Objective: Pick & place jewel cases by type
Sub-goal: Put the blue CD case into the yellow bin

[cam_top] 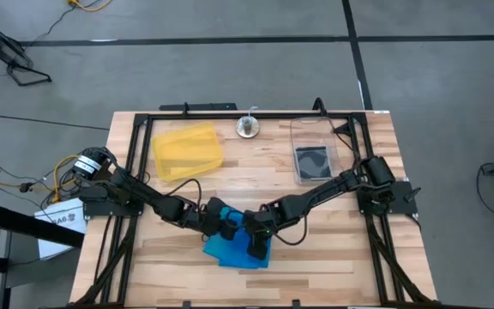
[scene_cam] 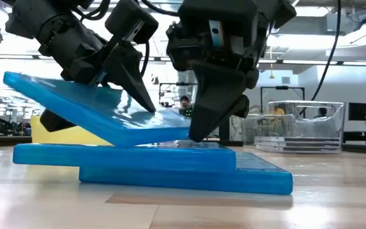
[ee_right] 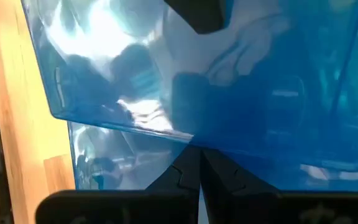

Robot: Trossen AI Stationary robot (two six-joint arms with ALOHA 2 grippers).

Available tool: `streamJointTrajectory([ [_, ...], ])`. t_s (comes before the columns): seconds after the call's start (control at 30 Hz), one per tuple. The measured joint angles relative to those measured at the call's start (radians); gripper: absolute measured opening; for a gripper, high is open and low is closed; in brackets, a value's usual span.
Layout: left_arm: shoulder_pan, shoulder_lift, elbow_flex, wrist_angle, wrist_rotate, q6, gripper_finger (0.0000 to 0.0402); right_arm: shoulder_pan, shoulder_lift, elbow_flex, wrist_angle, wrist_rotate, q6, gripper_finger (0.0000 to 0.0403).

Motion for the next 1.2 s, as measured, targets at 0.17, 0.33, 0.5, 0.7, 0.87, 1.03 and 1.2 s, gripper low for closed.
streamJointTrajectory([
  [0.17,0.001,-0.025,0.001,0.015,0.017,0.026,0.0089,-0.002,-0.004,0.004,-0.032,-0.001,-0.017,0.0],
  [0.33,0.003,-0.067,0.002,-0.001,0.064,0.09,0.0045,-0.004,-0.047,0.007,-0.075,-0.01,-0.047,0.0],
  [0.5,0.019,-0.119,0.001,-0.031,0.114,0.152,0.0016,-0.022,-0.178,0.006,-0.196,-0.008,-0.119,0.0],
  [0.7,0.046,-0.18,0.001,-0.067,0.15,0.218,0.0005,-0.053,-0.377,0.006,-0.321,-0.002,-0.146,0.0],
  [0.87,0.081,-0.251,0.001,-0.096,0.156,0.287,0.0003,-0.07,-0.523,0.005,-0.373,0.038,-0.147,0.0],
  [1.03,0.127,-0.346,-0.001,-0.14,0.155,0.39,0.0002,-0.081,-0.628,0.005,-0.416,0.081,-0.147,0.0],
  [1.2,0.163,-0.435,0.026,-0.17,0.104,0.625,0.0001,-0.095,-0.68,0.005,-0.45,0.125,-0.147,0.0],
])
